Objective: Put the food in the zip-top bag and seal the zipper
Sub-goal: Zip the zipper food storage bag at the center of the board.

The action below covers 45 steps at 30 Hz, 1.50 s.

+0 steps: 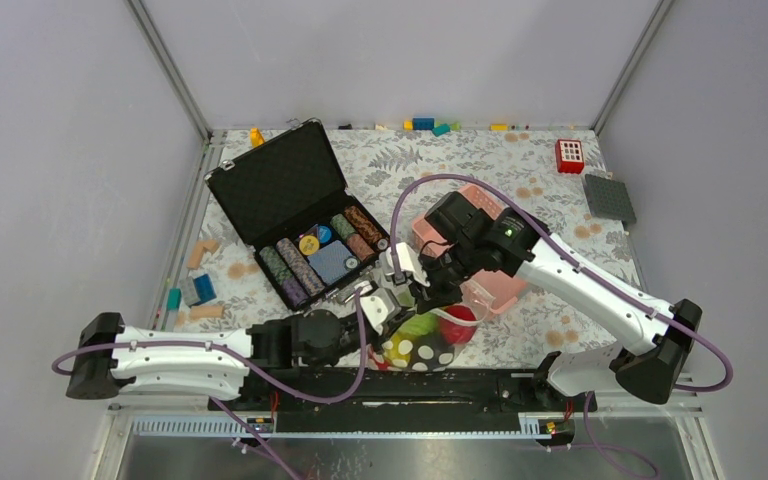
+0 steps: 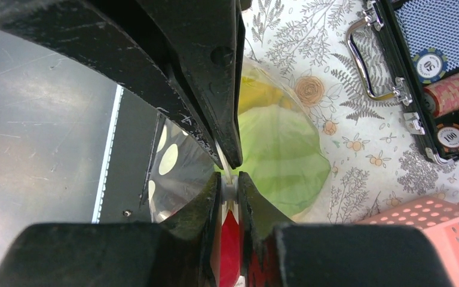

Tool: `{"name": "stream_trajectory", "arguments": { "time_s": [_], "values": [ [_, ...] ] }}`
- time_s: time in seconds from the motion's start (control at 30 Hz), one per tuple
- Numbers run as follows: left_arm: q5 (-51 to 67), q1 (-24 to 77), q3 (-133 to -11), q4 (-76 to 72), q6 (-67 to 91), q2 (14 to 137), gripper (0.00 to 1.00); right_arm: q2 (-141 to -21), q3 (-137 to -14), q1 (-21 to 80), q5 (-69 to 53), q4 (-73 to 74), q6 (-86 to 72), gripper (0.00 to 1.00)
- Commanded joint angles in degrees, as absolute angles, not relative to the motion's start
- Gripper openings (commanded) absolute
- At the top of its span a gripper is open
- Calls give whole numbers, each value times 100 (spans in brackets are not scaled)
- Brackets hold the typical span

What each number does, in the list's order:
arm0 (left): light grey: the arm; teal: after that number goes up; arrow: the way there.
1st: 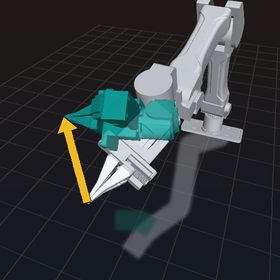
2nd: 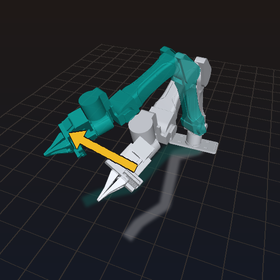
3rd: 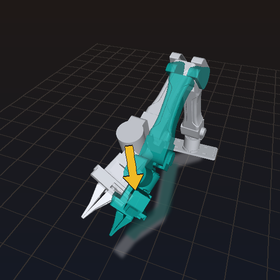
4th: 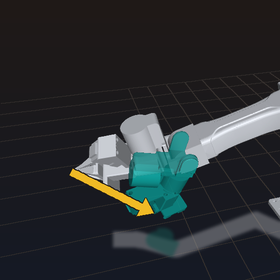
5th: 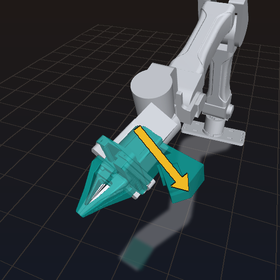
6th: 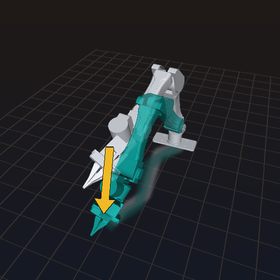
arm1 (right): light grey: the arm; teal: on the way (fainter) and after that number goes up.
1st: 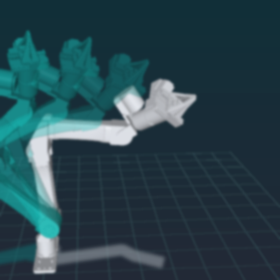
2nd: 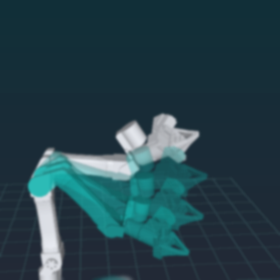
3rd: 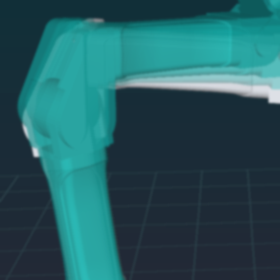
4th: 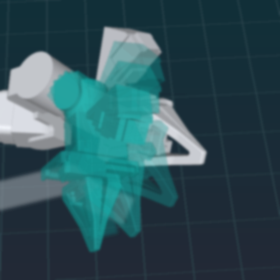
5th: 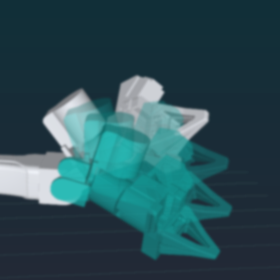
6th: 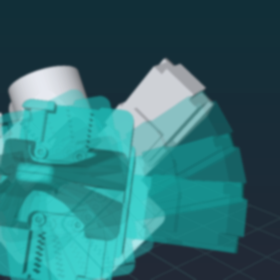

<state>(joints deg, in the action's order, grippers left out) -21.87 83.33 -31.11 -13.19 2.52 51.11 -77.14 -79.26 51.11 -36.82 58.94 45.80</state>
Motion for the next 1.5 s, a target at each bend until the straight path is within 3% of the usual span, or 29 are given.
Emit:
{"name": "stream_trajectory", "arguments": {
  "time_s": [0.0, 0.23, 1.0, 1.1, 1.3, 1.33, 1.4, 1.43, 1.47],
  "values": [
    [-2459, 8332, -3058, -1467, 383, 4828, 0, -7731, -8114, 5144, -2643, 5966, 4284, 0],
    [-3403, 8332, -2570, -797, 801, 4024, 0, -7643, -8005, 4855, -1204, 6189, 3746, 0],
    [-4168, 8330, -2304, -101, 1122, 3333, 0, -6942, -7595, 3630, -109, 6200, 4036, 0],
    [-4114, 8332, -2312, -132, 1113, 3289, 0, -6920, -7566, 3567, -330, 6214, 4101, 0],
    [-3306, 8332, -2988, 185, 1069, 3561, 0, -7488, -8021, 3717, -2792, 6493, 4609, 0],
    [-3149, 8332, -3206, 347, 1065, 3681, 10, -7557, -8041, 3837, -2830, 6511, 4685, 0],
    [-2781, 8332, -3604, 617, 996, 3911, 65, -7679, -8032, 4084, -2696, 6428, 4734, 0],
    [-2592, 8332, -3771, 714, 922, 4025, 86, -7753, -8059, 4180, -2673, 6402, 4756, 0],
    [-2393, 8332, -3925, 787, 828, 4131, 97, -7838, -8108, 4255, -2696, 6399, 4765, 0]
  ]
}}
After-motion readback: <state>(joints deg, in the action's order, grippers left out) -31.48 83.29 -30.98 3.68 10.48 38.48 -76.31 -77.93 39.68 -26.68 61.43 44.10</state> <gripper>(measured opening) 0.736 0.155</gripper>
